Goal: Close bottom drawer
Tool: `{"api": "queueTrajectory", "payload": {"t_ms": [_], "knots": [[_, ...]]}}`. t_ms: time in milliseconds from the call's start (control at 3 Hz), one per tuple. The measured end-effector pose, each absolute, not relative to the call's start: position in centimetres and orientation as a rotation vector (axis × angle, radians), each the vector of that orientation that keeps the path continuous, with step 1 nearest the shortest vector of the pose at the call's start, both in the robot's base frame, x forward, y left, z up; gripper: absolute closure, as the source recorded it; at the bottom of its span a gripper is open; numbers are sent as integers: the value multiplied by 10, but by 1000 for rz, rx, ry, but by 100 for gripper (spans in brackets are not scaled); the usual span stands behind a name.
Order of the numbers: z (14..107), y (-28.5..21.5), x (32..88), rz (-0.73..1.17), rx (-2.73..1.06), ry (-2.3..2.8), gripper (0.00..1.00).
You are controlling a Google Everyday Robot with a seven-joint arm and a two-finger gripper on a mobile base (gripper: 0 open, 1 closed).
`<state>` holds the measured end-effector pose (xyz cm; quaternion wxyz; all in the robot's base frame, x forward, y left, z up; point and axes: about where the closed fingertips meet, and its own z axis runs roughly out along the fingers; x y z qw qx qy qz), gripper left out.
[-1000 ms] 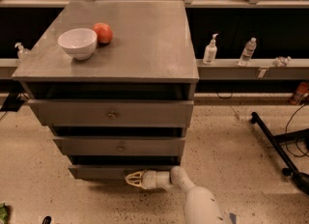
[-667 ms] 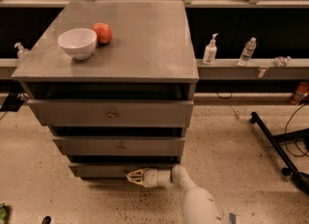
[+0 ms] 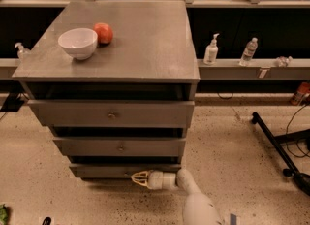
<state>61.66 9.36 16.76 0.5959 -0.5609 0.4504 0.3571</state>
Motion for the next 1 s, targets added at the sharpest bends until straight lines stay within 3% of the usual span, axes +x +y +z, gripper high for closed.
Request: {"api": "queueTrajectory", "payload": {"t_ms": [667, 1000], "knots": [[213, 91, 558, 883, -1229, 914, 100], [247, 79, 526, 881, -1155, 855, 85]]}}
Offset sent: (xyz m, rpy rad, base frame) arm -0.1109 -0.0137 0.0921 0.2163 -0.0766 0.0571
